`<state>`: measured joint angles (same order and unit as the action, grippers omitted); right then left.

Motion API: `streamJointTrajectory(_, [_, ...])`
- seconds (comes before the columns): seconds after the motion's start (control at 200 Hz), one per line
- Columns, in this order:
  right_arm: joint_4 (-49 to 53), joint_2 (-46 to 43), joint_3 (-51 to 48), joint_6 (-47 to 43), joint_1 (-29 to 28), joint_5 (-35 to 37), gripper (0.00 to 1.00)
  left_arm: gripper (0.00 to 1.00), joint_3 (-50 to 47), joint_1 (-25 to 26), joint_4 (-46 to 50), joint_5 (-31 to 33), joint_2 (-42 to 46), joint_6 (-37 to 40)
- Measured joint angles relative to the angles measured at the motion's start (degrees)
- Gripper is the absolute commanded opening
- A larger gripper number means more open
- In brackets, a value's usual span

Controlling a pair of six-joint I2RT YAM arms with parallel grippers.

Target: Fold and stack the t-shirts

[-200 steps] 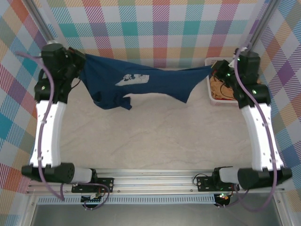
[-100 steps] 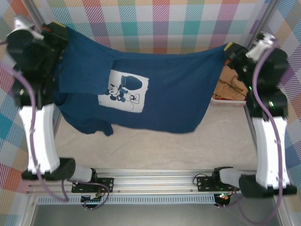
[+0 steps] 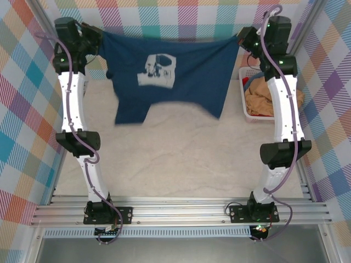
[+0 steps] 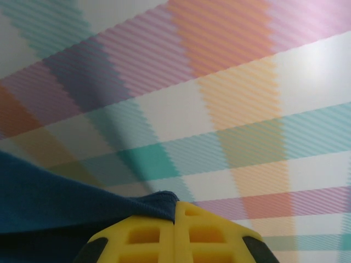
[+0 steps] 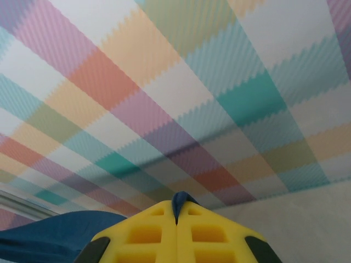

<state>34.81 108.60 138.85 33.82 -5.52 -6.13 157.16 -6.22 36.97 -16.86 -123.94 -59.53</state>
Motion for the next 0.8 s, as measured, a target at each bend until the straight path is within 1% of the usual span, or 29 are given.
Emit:
streamJointTrajectory(0.07, [-0.09,-0.9,2.73,-0.02,0.2,-0.02,0.0,0.0,0.57,-0.94,-0.5,-0.55,2.25,-0.48])
streamJointTrajectory(0.155, [0.02,-3.5,2.38,0.0,0.37,-0.31,0.0,0.0,0.57,-1.22,1.09,-0.33,6.47,-0.2])
streamJointTrajectory(0.195, [-0.2,-5.62,0.2,0.02,0.37,-0.61,0.0,0.0,-0.13,-1.2,2.47,-0.02,8.87,0.26])
streamJointTrajectory(0.26, [-0.66,-10.14,-6.64,0.07,0.37,-1.07,0.0,0.0,-6.1,-0.79,3.96,0.42,15.5,1.68])
streamJointTrajectory(0.33, [-1.51,-15.96,-17.68,0.44,0.37,-1.42,0.0,0.0,-19.3,0.24,4.0,1.7,25.42,3.58])
streamJointTrajectory(0.395, [-2.34,-21.05,-29.42,0.87,0.35,-1.46,0.0,0.0,-36.48,1.44,2.78,2.67,35.28,4.92])
streamJointTrajectory(0.46, [-2.8,-25.0,-42.05,1.6,0.37,-1.4,0.0,0.0,-51.95,2.56,2.58,3.41,42.27,5.64])
streamJointTrajectory(0.52, [-3.06,-26.58,-51.82,2.36,0.37,-1.2,0.0,0.0,-65.57,3.21,1.68,4.15,45.68,6.67])
streamJointTrajectory(0.59, [-2.49,-25.83,-61.86,3.3,0.37,-1.05,0.0,0.0,-78.64,3.43,1.4,4.52,45.4,7.85])
streamJointTrajectory(0.65, [-2.32,-23.69,-67.65,3.89,0.37,-1.55,0.0,0.0,-88.85,3.5,0.37,4.5,40.85,9.38])
streamJointTrajectory(0.73, [-2.34,-19.69,-72.89,4.37,0.35,-2.49,0.0,0.0,-97.98,3.74,0.37,4.85,34.47,11.26])
streamJointTrajectory(0.8, [-1.92,-16.02,-74.44,4.37,0.35,-2.99,0.0,0.0,-102.92,3.96,0.55,5.07,32.48,12.26])
